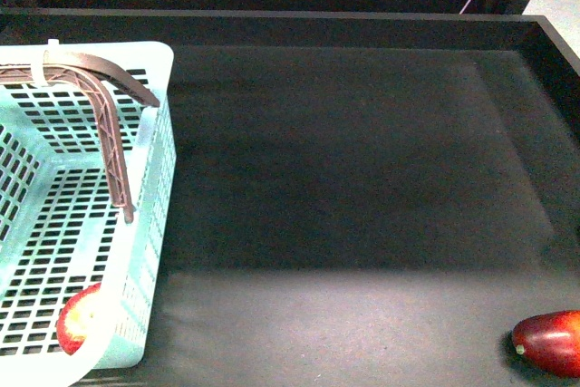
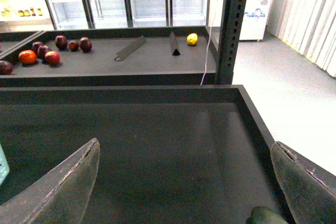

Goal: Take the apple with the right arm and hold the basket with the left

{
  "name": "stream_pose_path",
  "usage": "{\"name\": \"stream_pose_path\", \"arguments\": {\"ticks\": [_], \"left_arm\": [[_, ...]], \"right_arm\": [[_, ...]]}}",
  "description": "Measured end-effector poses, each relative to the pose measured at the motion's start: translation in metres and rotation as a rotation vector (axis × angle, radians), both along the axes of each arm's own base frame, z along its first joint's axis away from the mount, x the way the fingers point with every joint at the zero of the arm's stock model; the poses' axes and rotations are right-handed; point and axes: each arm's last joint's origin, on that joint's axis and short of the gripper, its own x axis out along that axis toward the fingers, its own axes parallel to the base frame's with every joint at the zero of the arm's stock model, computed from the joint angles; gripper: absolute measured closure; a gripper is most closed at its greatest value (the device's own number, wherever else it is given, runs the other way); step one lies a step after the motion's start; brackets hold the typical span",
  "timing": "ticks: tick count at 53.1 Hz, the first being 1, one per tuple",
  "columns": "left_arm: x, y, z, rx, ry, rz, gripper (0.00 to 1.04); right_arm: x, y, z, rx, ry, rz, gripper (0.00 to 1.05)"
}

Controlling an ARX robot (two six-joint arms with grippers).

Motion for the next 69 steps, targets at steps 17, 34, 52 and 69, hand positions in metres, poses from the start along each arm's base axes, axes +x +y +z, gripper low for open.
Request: {"name": "stream_pose_path", "arguments": {"ticks": [17, 34, 52, 69], "left_arm": [[-0.0100, 0.0001, -0.0025, 0.000, 0.004, 0.000, 1.01], [-0.0100, 0.0001, -0.0027, 0.000, 0.005, 0.000, 1.01], [-0.0100, 0.0001, -0.0027, 0.000, 0.005, 0.000, 1.01], [-0.0100, 0.0001, -0.0027, 0.000, 0.005, 0.000, 0.53]], "right_arm": [[0.0000, 0.0000, 0.0000, 0.000, 0.000, 0.000, 0.09], [0.0000, 0.0000, 0.0000, 0.000, 0.000, 0.000, 0.09], [0.0000, 0.0000, 0.0000, 0.000, 0.000, 0.000, 0.09], [0.0000, 0.0000, 0.0000, 0.000, 0.000, 0.000, 0.09]]}}
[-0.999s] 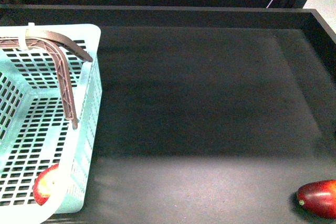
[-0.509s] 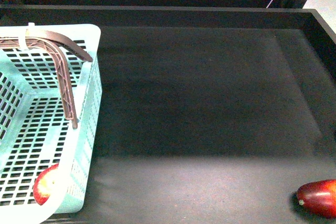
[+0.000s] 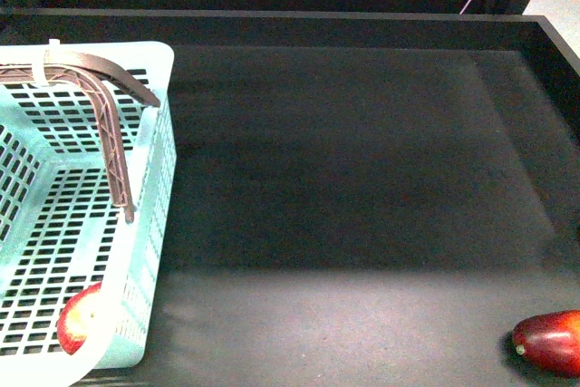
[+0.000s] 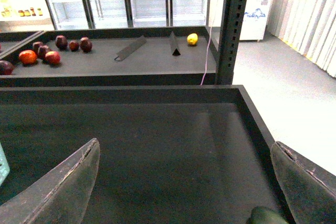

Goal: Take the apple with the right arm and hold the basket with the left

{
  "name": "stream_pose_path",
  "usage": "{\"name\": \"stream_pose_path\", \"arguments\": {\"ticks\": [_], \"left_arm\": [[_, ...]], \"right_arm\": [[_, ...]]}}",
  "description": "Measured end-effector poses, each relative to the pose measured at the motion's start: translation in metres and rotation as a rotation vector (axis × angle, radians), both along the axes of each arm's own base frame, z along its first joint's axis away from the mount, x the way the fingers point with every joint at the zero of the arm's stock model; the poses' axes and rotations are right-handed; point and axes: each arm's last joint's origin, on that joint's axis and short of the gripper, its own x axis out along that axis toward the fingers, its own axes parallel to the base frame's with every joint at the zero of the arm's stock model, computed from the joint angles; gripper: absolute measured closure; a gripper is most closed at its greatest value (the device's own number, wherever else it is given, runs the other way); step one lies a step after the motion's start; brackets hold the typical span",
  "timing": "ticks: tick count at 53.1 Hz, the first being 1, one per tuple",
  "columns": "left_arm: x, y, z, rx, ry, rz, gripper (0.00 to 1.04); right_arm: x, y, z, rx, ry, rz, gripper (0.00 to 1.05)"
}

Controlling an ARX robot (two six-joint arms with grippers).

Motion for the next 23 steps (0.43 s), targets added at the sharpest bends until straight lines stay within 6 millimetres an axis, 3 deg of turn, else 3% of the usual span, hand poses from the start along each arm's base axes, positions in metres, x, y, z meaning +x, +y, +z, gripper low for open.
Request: {"name": "stream_pose_path", "arguments": {"ticks": [15, 23], "left_arm": [[0.0000, 0.0000, 0.0000, 0.000, 0.000, 0.000, 0.07], [0.0000, 0.0000, 0.0000, 0.002, 0.000, 0.000, 0.07]], "right_arm": [[0.0000, 0.0000, 0.0000, 0.000, 0.000, 0.000, 0.09], [0.0000, 0.0000, 0.0000, 0.000, 0.000, 0.000, 0.09]]}}
